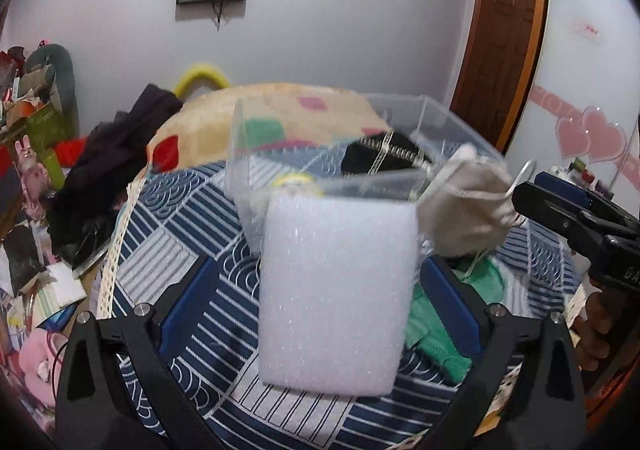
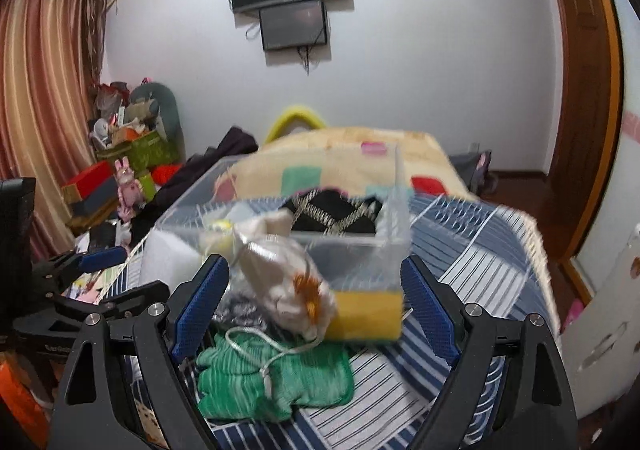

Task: Organize soft objects
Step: 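Grasp the white foam block with the left tool while the right tool grasps the white pouch, then place the foam block into the box while the right tool drops the white pouch in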

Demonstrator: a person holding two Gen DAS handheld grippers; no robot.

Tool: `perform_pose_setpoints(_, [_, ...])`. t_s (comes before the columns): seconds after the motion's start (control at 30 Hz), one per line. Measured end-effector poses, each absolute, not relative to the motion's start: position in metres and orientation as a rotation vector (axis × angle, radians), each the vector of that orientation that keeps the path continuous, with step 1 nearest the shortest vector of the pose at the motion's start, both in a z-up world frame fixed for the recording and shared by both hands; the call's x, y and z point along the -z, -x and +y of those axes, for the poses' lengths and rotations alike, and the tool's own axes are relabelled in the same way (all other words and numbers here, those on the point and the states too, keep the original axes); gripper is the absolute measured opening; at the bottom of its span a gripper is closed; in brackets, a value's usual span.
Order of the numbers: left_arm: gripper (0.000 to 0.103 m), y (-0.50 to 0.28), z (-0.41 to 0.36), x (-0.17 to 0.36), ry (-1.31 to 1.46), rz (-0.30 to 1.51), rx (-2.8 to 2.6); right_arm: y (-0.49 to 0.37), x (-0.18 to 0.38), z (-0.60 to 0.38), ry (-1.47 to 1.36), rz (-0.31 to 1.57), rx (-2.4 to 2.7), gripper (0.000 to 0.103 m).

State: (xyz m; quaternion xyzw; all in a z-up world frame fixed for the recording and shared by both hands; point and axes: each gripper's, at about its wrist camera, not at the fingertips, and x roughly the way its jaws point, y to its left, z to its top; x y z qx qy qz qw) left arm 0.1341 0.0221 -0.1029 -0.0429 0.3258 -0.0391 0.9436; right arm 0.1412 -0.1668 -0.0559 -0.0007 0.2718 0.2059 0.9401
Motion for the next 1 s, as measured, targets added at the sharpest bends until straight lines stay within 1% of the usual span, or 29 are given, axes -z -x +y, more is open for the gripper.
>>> perform_pose_setpoints(0.1, [0.102, -0.133, 0.017, 0.109, 0.068, 0.666, 0.084, -0.147, 0.066, -0.163, -0.029, 0.607, -0.480, 0.086])
perform_pose_setpoints(0.2, [0.102, -0.135, 0.016, 0.117, 0.069, 0.684, 0.094, -0.149, 0.072, -0.154, -0.012, 0.620, -0.487, 0.086])
perform_pose_setpoints(0.3, [0.102, -0.138, 0.016, 0.124, 0.071, 0.691, 0.078, -0.156, 0.084, -0.146, 0.017, 0.650, -0.469, 0.084])
perform_pose_setpoints(0.33, [0.099, -0.138, 0.016, 0.125, 0.069, 0.688, 0.075, -0.155, 0.088, -0.144, 0.019, 0.660, -0.468, 0.077])
perform_pose_setpoints(0.37, [0.095, -0.138, 0.017, 0.126, 0.073, 0.688, 0.078, -0.157, 0.091, -0.144, 0.017, 0.671, -0.464, 0.072])
perform_pose_setpoints(0.4, [0.087, -0.139, 0.017, 0.127, 0.080, 0.693, 0.091, -0.158, 0.094, -0.144, 0.011, 0.683, -0.471, 0.066])
perform_pose_setpoints(0.43, [0.081, -0.140, 0.017, 0.128, 0.090, 0.703, 0.108, -0.159, 0.097, -0.145, -0.001, 0.695, -0.487, 0.060])
perform_pose_setpoints(0.47, [0.080, -0.141, 0.017, 0.129, 0.098, 0.709, 0.113, -0.159, 0.097, -0.147, -0.011, 0.698, -0.494, 0.055])
perform_pose_setpoints(0.5, [0.080, -0.141, 0.018, 0.130, 0.107, 0.705, 0.107, -0.158, 0.097, -0.148, -0.015, 0.696, -0.496, 0.044])
perform_pose_setpoints(0.53, [0.080, -0.140, 0.019, 0.130, 0.110, 0.700, 0.103, -0.156, 0.097, -0.148, -0.012, 0.692, -0.497, 0.036])
perform_pose_setpoints(0.57, [0.080, -0.140, 0.019, 0.130, 0.110, 0.697, 0.104, -0.154, 0.096, -0.148, -0.008, 0.690, -0.500, 0.035])
perform_pose_setpoints(0.63, [0.080, -0.135, 0.017, 0.128, 0.096, 0.687, 0.096, -0.150, 0.095, -0.151, -0.013, 0.683, -0.508, 0.030])
perform_pose_setpoints(0.7, [0.080, -0.130, 0.016, 0.125, 0.078, 0.671, 0.085, -0.148, 0.092, -0.151, -0.011, 0.674, -0.508, 0.029])
perform_pose_setpoints(1.0, [0.080, -0.116, 0.024, 0.107, 0.093, 0.628, 0.070, -0.121, 0.074, -0.156, 0.012, 0.607, -0.518, 0.028])
